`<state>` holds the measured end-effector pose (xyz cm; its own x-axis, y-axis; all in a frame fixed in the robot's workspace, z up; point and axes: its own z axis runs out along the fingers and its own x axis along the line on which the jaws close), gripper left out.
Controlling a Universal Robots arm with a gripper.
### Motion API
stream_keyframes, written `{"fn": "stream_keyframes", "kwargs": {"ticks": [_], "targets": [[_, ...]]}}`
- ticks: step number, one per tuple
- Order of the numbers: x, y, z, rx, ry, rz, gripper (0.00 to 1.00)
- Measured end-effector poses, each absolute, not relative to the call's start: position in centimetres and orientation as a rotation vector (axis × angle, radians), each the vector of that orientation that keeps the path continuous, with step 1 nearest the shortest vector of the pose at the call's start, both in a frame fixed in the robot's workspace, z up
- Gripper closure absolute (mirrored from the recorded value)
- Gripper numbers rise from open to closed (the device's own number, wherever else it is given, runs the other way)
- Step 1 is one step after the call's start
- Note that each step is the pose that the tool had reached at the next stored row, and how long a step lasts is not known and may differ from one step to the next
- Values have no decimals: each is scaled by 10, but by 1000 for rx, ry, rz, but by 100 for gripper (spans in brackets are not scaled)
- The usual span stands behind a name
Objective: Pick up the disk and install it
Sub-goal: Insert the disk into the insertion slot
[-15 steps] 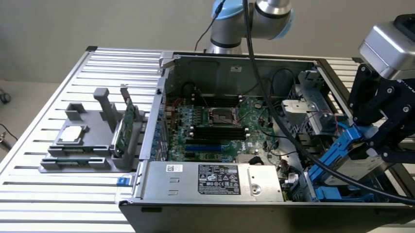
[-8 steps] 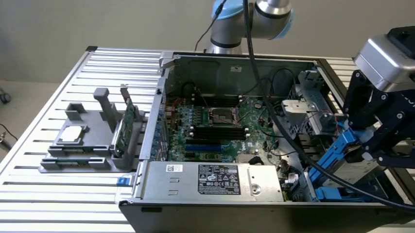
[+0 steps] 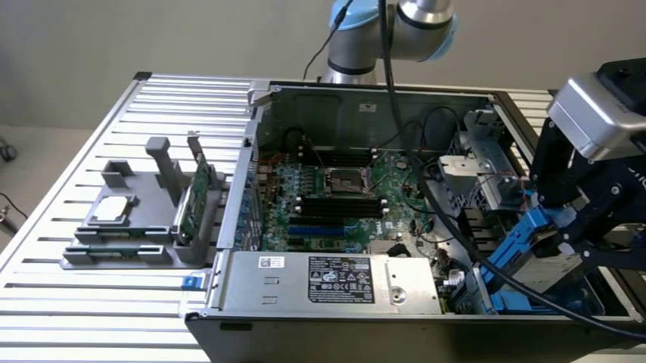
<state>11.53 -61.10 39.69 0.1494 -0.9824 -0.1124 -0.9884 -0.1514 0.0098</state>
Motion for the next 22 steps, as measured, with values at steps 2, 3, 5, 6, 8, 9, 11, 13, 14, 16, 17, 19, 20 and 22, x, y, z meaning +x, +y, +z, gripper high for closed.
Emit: {"fn": "stream_keyframes", "kwargs": {"ticks": [2, 3, 5, 6, 8, 9, 11, 13, 14, 16, 17, 19, 20, 22], "targets": [[115, -612, 396, -2325, 1995, 154, 67], [115, -612, 396, -2322, 1991, 160, 67], [116, -614, 396, -2317, 1985, 172, 67], [116, -614, 396, -2316, 1984, 176, 67], [116, -615, 397, -2315, 1982, 183, 67], [116, -615, 397, -2314, 1982, 185, 67], [116, -615, 397, -2314, 1982, 187, 66], [116, -615, 397, -2313, 1981, 188, 66], [116, -615, 397, -2313, 1980, 188, 66], [116, -614, 397, -2312, 1979, 190, 66], [116, -614, 397, -2312, 1979, 190, 66], [116, -614, 398, -2312, 1979, 190, 66], [116, -614, 399, -2313, 1980, 189, 66], [116, -614, 400, -2315, 1982, 186, 65]]}}
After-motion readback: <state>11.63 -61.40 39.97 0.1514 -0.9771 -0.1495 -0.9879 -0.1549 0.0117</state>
